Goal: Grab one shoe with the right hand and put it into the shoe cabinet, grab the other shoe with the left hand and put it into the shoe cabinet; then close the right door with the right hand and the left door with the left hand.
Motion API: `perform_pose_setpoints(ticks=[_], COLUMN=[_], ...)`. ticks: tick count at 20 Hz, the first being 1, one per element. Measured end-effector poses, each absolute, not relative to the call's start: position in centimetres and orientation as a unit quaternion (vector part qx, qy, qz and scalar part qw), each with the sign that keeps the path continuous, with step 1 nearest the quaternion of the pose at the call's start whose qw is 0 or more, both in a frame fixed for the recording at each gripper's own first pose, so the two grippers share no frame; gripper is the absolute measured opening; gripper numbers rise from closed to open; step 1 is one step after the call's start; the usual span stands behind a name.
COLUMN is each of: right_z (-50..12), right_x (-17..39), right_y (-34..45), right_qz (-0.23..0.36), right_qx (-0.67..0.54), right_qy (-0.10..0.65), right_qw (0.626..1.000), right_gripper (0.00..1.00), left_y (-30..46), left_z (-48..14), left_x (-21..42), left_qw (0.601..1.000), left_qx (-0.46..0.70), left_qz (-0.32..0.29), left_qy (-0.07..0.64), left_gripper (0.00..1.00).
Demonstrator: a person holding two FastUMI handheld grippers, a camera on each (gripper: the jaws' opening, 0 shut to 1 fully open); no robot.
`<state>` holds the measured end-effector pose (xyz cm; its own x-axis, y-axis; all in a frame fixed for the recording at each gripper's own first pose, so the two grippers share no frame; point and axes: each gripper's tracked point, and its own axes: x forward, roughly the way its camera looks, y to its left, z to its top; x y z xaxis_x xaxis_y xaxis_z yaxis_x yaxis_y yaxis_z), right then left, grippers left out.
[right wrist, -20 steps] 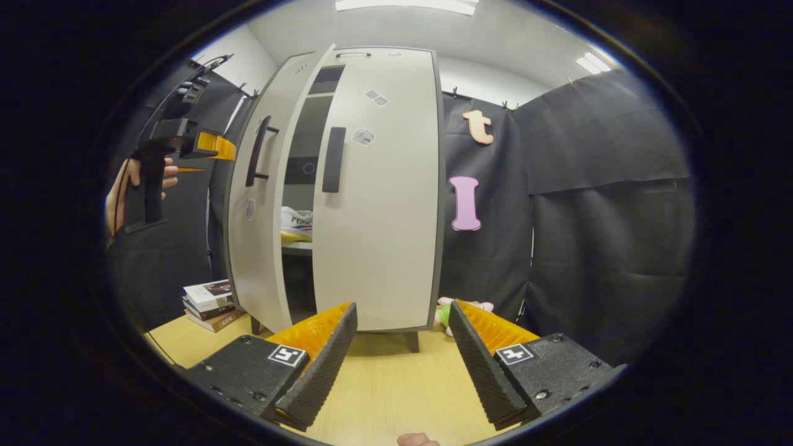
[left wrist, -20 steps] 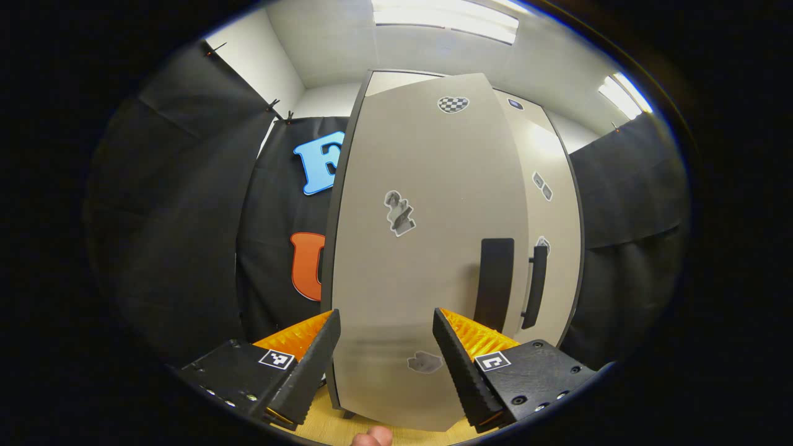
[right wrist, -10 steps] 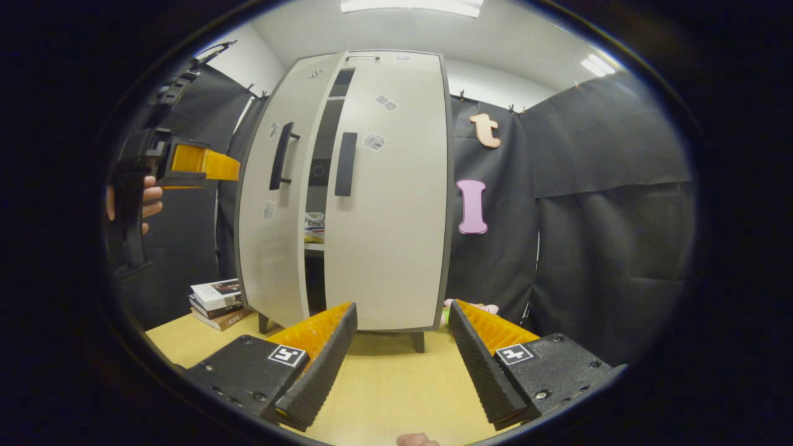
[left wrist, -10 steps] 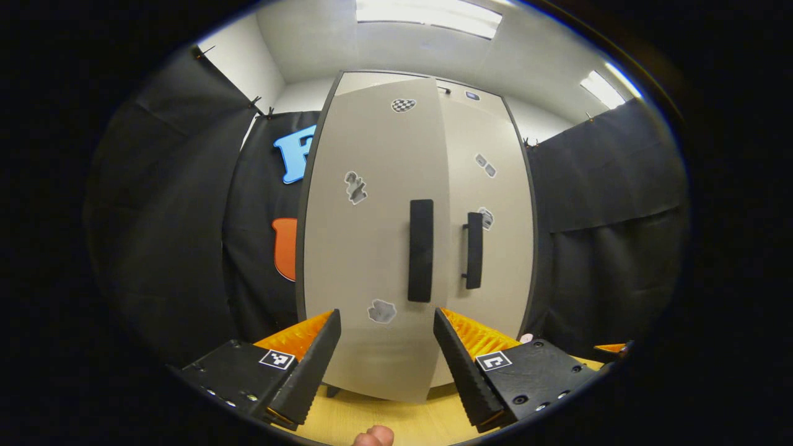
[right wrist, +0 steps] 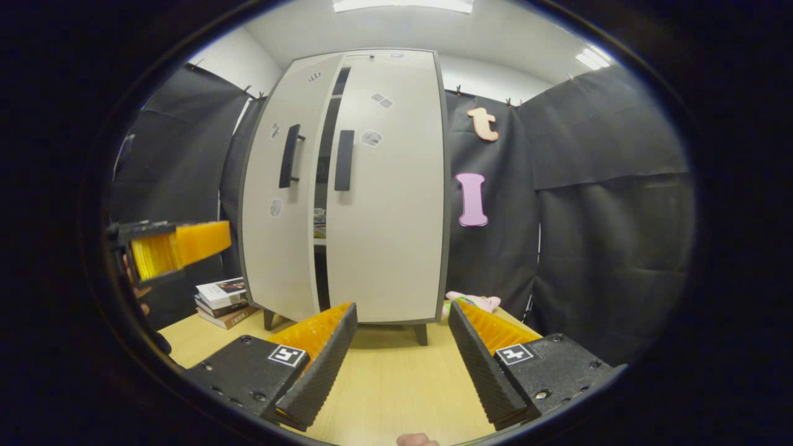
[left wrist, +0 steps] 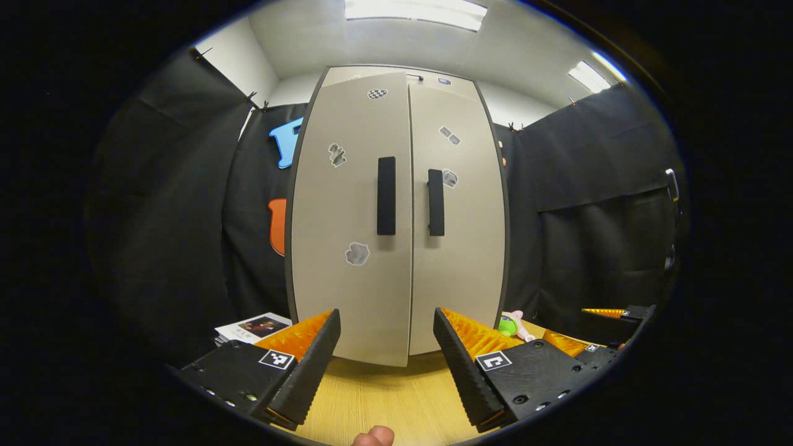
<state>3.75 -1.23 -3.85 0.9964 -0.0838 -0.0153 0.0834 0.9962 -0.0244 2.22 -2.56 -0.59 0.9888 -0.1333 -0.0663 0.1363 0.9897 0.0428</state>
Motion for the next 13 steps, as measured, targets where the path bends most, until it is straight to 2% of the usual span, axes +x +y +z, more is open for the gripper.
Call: perform_pose_setpoints(ticks=[4, 13], right_z=[-4.2, -5.4], right_x=[3.1, 2.4], right_y=[-1.7, -2.4], right_qz=[-0.044, -0.044], right_qx=[-0.016, -0.019], right_qy=[0.007, 0.020], right_qw=[0.999, 0.999], right_gripper=[0.97, 0.97], left_y=[-3.5, -3.3], left_z=[-3.2, -4.4], left_x=[0.1, -1.1], left_qw=[0.996, 0.997], left_qx=[0.002, -0.004], left_qz=[-0.075, -0.058], left_qy=[0.055, 0.053], left_gripper=[0.91, 0.91])
